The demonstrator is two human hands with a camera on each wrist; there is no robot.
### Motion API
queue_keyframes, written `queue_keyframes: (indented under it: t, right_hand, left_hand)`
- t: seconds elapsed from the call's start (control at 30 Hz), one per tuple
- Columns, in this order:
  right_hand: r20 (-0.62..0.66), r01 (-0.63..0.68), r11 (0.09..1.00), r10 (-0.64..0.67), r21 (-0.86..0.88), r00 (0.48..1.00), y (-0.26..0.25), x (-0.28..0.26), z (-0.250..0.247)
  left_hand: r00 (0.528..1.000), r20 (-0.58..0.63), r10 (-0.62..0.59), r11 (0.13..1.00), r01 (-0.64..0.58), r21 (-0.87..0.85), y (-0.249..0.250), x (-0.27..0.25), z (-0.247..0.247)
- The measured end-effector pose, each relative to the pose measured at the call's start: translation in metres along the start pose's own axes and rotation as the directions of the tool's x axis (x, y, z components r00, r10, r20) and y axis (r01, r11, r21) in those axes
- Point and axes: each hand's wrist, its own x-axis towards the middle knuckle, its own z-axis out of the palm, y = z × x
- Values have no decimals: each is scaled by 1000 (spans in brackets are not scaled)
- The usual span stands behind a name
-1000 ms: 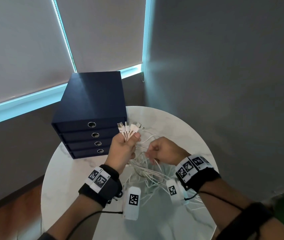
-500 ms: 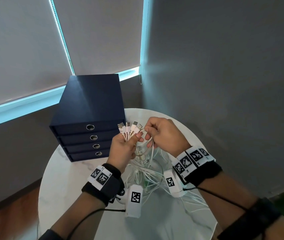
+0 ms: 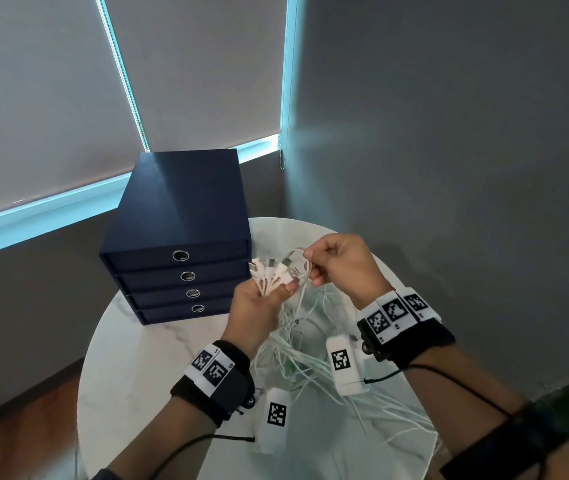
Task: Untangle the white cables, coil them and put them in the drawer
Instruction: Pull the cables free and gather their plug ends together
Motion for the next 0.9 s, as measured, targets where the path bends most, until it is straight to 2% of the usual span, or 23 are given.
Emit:
queue_keyframes:
  t: [0.07,0.17,0.3,0.37,0.47,0.6,0.63,0.7,0.73,0.77,0.8,0.83,0.9]
  right_hand:
    - [2,-56,994,56,93,998,-1,1,1]
    - [-45,-84,963,99,255,994,-8,5,0]
    - [-223,13,808,147,589,964,-28,18,-20]
    - [-320,100,739,163,666,933,-36,27,-38]
    - [-474,249,686,156,683,867,-43,39,-72]
    - [-651,404,648,190,645,735,-48,48,-127]
    - [-696,423,671,197,609,691,-46,50,-139]
    - [-773,395,776,181,492,608,-38,56,-158]
    - [-790,356,839,134,412,598,-34,58,-160]
    - [-788,326,889,58,320,613,-32,56,-155]
    - [-753,298,926,-22,233,657,-28,55,-146]
    - [-692,257,953,-78,159,717,-26,51,-132]
    - [-509,119,992,-78,49,857,-17,42,-97]
  left_hand:
    - [996,59,-68,997,67,30,-7,-2,2]
    - [992,29,-119,992,117,45,-15,-3,0]
    - [989,-40,-143,990,143,10,-19,-2,-12]
    - [983,-96,-157,987,154,-36,-24,2,-25]
    - [977,-128,-170,985,165,-46,-27,5,-43]
    - [964,-182,-195,981,193,-32,-25,8,-68]
    - [959,-211,-192,981,190,-29,-24,10,-72]
    - [950,-260,-171,985,166,-39,-20,14,-78]
    - [952,-265,-156,988,148,-49,-15,17,-77]
    - [957,-258,-135,991,127,-47,-10,19,-74]
    - [964,-241,-112,994,106,-37,-4,21,-69]
    - [972,-214,-96,995,93,-23,2,23,-63]
    - [987,-141,-71,997,74,15,15,26,-46]
